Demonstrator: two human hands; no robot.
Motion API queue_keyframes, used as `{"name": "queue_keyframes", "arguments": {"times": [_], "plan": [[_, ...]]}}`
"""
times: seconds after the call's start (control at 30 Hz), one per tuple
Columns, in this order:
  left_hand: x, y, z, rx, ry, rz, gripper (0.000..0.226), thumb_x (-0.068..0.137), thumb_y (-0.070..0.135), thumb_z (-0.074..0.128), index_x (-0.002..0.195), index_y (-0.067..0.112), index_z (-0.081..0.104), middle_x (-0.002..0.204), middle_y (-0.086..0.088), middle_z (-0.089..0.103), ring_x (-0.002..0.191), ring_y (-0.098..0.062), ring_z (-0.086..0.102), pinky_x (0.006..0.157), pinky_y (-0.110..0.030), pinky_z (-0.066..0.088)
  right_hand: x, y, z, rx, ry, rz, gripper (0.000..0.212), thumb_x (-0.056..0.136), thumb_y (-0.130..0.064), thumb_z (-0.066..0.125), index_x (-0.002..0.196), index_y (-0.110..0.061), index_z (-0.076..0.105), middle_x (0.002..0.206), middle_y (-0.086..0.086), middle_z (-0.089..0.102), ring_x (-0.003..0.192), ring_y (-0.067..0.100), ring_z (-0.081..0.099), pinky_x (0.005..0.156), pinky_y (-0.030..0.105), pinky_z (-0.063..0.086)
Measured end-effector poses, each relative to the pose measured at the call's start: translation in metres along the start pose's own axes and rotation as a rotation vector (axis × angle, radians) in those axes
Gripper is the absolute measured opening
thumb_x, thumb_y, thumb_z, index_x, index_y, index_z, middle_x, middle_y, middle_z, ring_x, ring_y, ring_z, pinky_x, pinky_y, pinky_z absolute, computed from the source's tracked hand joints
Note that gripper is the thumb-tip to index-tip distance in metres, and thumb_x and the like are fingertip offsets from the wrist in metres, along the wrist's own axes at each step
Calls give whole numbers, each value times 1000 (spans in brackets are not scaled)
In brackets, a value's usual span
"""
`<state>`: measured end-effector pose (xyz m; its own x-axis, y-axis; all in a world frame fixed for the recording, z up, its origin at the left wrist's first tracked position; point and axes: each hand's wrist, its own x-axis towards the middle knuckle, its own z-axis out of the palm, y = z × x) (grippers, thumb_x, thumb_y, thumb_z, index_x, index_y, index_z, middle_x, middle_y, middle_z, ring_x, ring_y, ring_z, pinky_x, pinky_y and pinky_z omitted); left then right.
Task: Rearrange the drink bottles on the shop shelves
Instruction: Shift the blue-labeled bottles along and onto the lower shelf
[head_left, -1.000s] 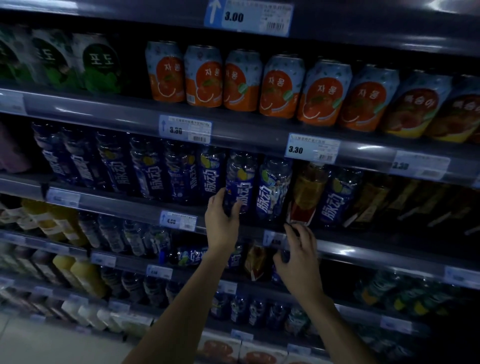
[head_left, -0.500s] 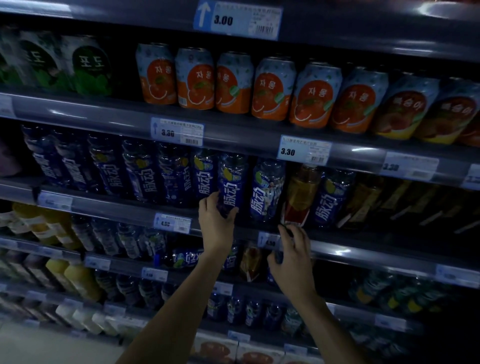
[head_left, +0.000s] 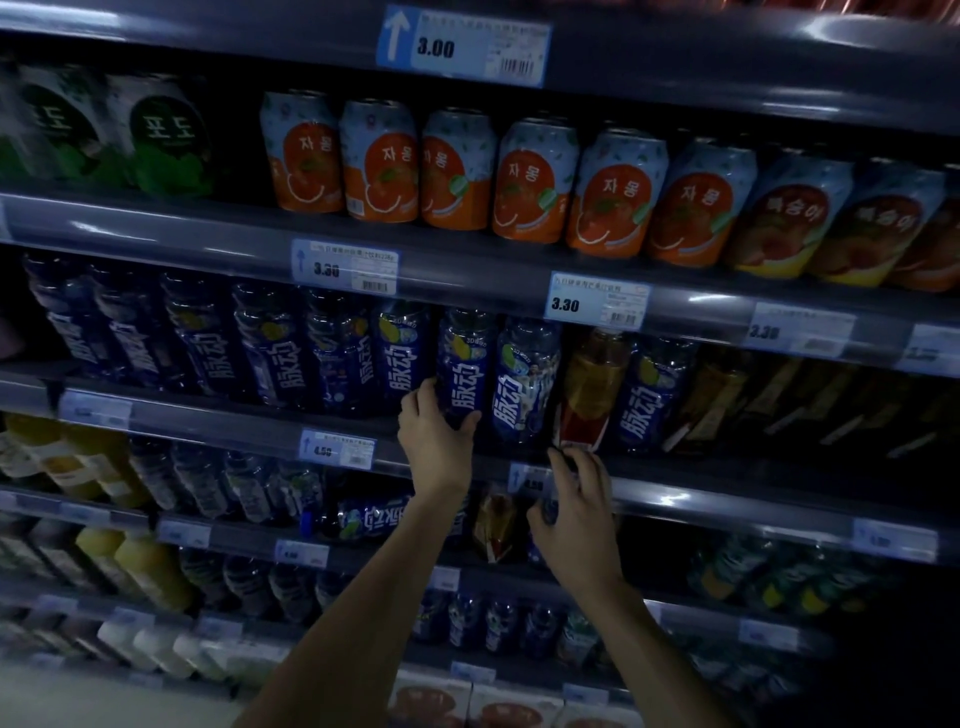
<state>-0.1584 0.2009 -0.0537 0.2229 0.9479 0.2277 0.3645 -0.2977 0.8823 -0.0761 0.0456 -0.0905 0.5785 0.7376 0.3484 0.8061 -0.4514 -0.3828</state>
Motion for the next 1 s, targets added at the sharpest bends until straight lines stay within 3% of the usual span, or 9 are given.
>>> {"name": "queue_keyframes", "arguments": {"times": [0.17,0.33,0.47,0.6,0.73,1.0], "plan": [[-9,-5,-3,-36,-41,22,65,85,30,70,140,21,37,138,-2,38,120,-25,44,98,-46,45,-1,0,-1,-15,14,-8,61,87,-23,62,143,-11,40,146,9,35,139,28,25,112,40,29],[-27,-14,-11,118,-49,184,56,86,41,65,133,20,44,139,-3,40,129,-23,34,108,-48,32,0,-1,-5,-8,4,-18,61,87,-24,61,142,-10,41,144,9,37,138,27,26,112,40,33],[-40,-25,-25,165,-64,275,53,86,40,65,130,16,49,134,-5,43,125,-25,40,104,-49,38,-3,-4,-9,65,38,-25,58,86,-22,63,139,-9,44,141,10,39,137,28,30,106,43,40],[-53,-46,-38,122,-118,227,51,88,41,61,131,17,47,137,0,38,125,-20,40,101,-46,43,-17,-12,-4,79,125,-44,51,82,-18,67,130,-7,52,129,11,52,123,29,47,94,41,47],[-66,-72,-49,143,-144,225,50,90,42,58,134,21,43,141,2,36,129,-19,37,104,-41,41,-32,-22,14,129,109,-34,53,82,-18,70,130,-5,52,128,13,55,122,30,50,97,42,47],[-82,-128,-72,145,-229,74,44,91,33,61,129,15,48,123,-5,50,111,-21,51,86,-31,44,-57,-40,64,279,-135,140,51,88,-31,61,136,-20,47,132,6,53,109,26,58,76,33,52]]}}
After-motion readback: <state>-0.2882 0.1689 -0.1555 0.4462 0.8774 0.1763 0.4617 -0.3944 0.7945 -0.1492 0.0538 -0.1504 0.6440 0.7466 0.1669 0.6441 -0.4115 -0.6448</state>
